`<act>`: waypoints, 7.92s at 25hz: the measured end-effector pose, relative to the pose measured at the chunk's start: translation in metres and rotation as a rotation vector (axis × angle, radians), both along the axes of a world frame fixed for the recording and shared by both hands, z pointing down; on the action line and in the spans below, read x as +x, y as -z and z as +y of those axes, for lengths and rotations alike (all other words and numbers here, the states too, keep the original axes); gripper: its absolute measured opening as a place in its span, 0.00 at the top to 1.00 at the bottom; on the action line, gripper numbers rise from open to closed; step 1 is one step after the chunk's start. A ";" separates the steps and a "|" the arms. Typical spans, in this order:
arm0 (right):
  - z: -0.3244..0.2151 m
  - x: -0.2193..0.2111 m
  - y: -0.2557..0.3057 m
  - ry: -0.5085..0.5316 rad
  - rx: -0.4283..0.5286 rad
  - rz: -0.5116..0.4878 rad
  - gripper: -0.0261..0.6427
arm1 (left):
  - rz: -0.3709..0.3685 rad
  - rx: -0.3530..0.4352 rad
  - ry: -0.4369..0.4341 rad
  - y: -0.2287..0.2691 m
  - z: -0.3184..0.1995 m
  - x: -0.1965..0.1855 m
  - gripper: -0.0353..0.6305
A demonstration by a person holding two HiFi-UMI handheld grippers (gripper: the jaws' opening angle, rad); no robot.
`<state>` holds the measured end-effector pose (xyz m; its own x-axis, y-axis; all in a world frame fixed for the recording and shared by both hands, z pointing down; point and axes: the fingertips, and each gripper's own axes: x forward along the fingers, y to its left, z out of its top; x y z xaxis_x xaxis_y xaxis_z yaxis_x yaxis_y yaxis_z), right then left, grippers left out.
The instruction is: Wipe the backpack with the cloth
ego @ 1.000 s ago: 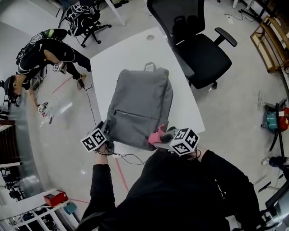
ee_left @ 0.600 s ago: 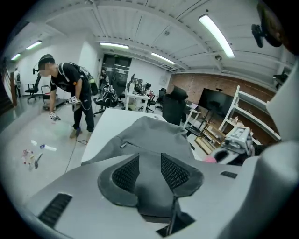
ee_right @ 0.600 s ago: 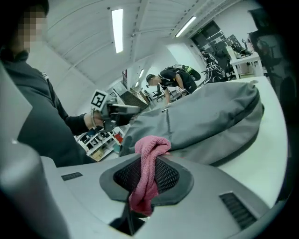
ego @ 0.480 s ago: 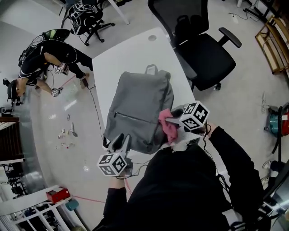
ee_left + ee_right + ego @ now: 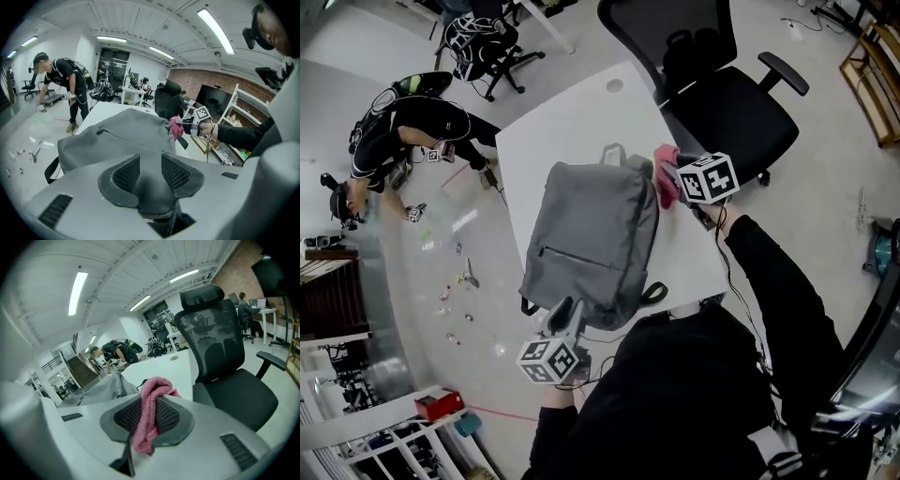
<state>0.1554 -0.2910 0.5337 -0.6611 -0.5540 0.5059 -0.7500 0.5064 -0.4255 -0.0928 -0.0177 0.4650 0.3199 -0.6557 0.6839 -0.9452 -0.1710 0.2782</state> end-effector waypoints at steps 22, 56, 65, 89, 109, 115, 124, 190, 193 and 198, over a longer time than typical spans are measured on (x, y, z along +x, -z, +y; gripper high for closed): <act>0.247 -0.122 0.029 0.255 -0.107 -0.340 0.86 | 0.042 -0.047 -0.421 -0.029 -0.056 0.070 0.71; 0.096 -0.021 -0.062 -0.046 -0.462 -0.436 0.86 | 0.009 -0.051 -0.203 -0.009 -0.038 0.058 0.71; 0.221 -0.097 0.001 0.126 -0.295 -0.446 0.86 | 0.037 -0.083 -0.387 -0.034 -0.051 0.078 0.71; 0.152 -0.069 -0.008 0.286 -0.166 -0.253 0.86 | -0.409 0.013 -0.382 -0.015 0.003 0.052 0.71; 0.399 -0.196 -0.027 0.922 -0.502 -0.390 0.86 | -0.135 -0.154 -0.456 -0.045 -0.009 0.063 0.61; 0.369 -0.181 -0.044 0.724 -0.509 -0.341 0.86 | -0.136 -0.122 -0.467 -0.041 -0.016 0.060 0.62; 0.227 -0.084 -0.071 0.279 -0.543 -0.273 0.86 | -0.150 -0.065 -0.367 -0.024 -0.024 0.063 0.62; 0.257 -0.092 -0.072 0.159 -0.605 -0.246 0.87 | -0.079 0.051 -0.440 -0.017 -0.034 0.060 0.62; 0.210 -0.075 -0.062 0.161 -0.529 -0.192 0.87 | -0.086 0.054 -0.398 -0.013 -0.031 0.052 0.62; 0.102 -0.037 -0.025 0.046 -0.391 -0.181 0.87 | -0.099 0.065 -0.292 -0.006 -0.019 0.037 0.62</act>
